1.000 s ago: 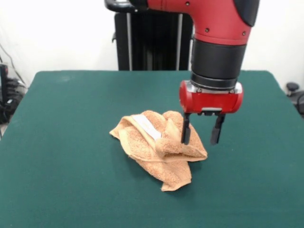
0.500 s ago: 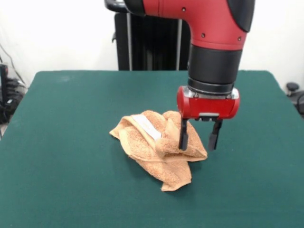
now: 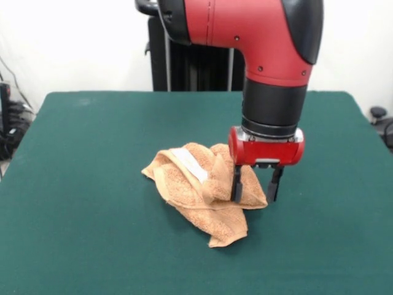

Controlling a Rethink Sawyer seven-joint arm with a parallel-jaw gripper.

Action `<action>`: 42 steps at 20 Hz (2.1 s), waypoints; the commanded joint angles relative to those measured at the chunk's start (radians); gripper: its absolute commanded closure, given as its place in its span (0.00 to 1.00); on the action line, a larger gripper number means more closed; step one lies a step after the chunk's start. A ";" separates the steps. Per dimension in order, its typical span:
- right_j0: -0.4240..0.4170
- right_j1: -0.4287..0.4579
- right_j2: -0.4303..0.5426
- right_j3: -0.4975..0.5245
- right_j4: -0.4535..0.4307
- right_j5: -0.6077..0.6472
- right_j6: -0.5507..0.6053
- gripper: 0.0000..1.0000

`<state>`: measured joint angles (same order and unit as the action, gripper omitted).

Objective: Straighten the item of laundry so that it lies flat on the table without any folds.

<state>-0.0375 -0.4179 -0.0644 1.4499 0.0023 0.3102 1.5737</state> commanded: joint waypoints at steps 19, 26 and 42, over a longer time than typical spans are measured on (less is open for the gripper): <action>0.026 0.119 0.063 0.092 -0.053 -0.020 0.115 0.00; 0.041 0.126 0.040 0.075 -0.043 0.007 0.124 0.00; 0.042 0.134 0.051 0.048 -0.028 0.045 0.118 0.00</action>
<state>-0.0302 -0.3393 -0.0652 1.4444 0.0031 0.2989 1.5737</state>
